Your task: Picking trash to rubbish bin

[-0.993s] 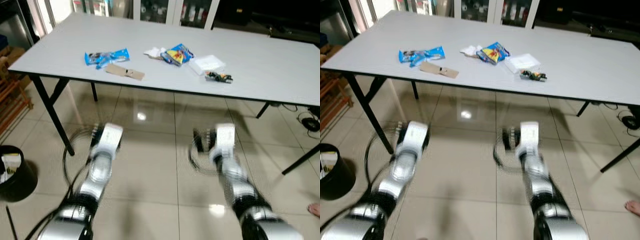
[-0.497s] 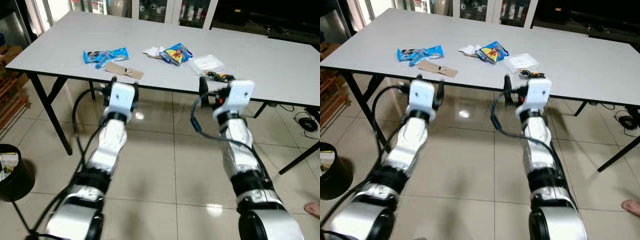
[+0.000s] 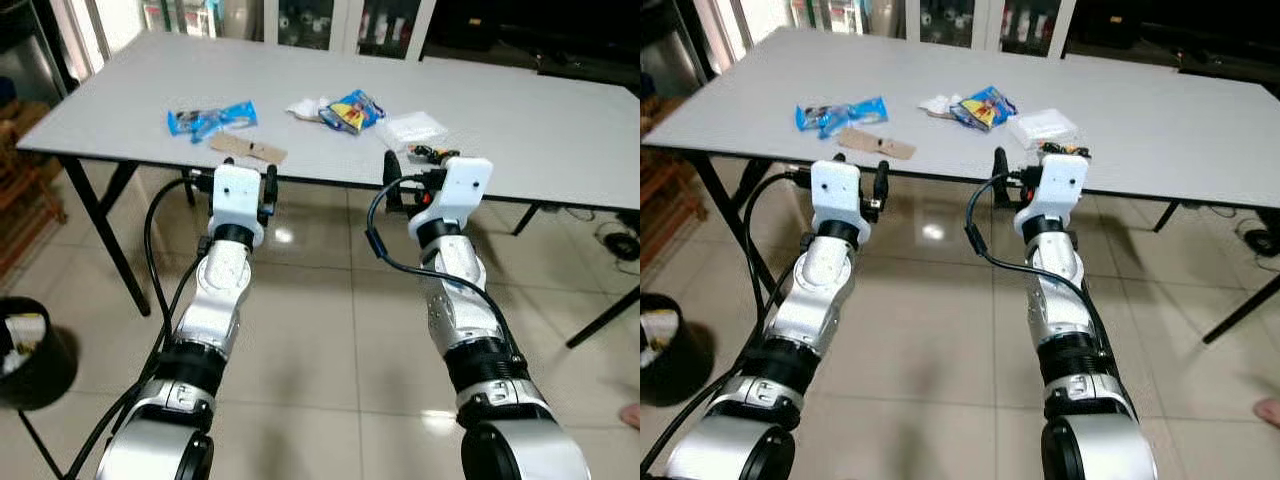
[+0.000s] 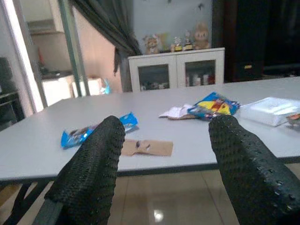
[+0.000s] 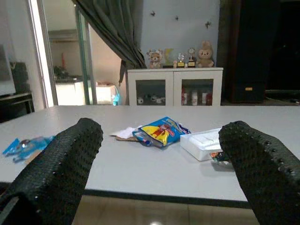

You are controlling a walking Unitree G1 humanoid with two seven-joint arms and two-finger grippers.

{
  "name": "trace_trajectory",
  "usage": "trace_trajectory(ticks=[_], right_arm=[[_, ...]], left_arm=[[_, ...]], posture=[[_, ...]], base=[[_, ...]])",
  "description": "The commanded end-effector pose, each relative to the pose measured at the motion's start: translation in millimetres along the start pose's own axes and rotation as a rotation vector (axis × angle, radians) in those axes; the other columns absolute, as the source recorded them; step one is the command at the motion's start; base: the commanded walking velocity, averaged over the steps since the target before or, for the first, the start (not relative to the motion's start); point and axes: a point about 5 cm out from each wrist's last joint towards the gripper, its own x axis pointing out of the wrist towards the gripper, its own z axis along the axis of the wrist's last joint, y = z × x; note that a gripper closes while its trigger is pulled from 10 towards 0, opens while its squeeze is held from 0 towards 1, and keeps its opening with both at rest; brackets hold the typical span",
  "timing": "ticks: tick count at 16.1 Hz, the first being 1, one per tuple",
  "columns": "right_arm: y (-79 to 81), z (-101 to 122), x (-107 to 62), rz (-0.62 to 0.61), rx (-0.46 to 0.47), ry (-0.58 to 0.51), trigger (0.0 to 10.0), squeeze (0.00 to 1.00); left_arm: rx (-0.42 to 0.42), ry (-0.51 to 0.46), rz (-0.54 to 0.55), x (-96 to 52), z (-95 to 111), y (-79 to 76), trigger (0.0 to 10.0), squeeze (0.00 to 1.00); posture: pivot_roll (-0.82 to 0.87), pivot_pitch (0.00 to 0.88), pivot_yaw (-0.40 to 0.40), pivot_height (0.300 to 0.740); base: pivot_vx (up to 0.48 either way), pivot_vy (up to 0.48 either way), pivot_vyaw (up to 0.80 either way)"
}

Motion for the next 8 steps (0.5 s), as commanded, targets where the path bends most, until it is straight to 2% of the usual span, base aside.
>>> trace_trajectory(ticks=[1, 5, 8], right_arm=[[-3.1, -3.3, -4.1, -0.025, 0.01, 0.009, 10.0, 0.0], [-0.7, -3.3, -6.1, -0.011, 0.007, 0.017, 10.0, 0.0], [-0.9, -1.4, -5.3, -0.011, 0.008, 0.016, 10.0, 0.0]], left_arm=[[-0.001, -0.024, -0.048, 3.4, 8.2, -9.4, 10.0, 0.0], [-0.01, -0.015, -0.041, 0.5, 7.9, -13.2, 10.0, 0.0], [0.016, 0.002, -0.012, -0.9, 3.8, 0.7, 10.0, 0.0]], posture=[[-0.05, 0.0, -0.059, 0.74], [-0.04, 0.0, -0.072, 0.74], [-0.04, 0.0, -0.081, 0.74]], base=[[0.39, 0.0, 0.0], [0.398, 0.0, 0.0], [0.411, 0.0, 0.0]])
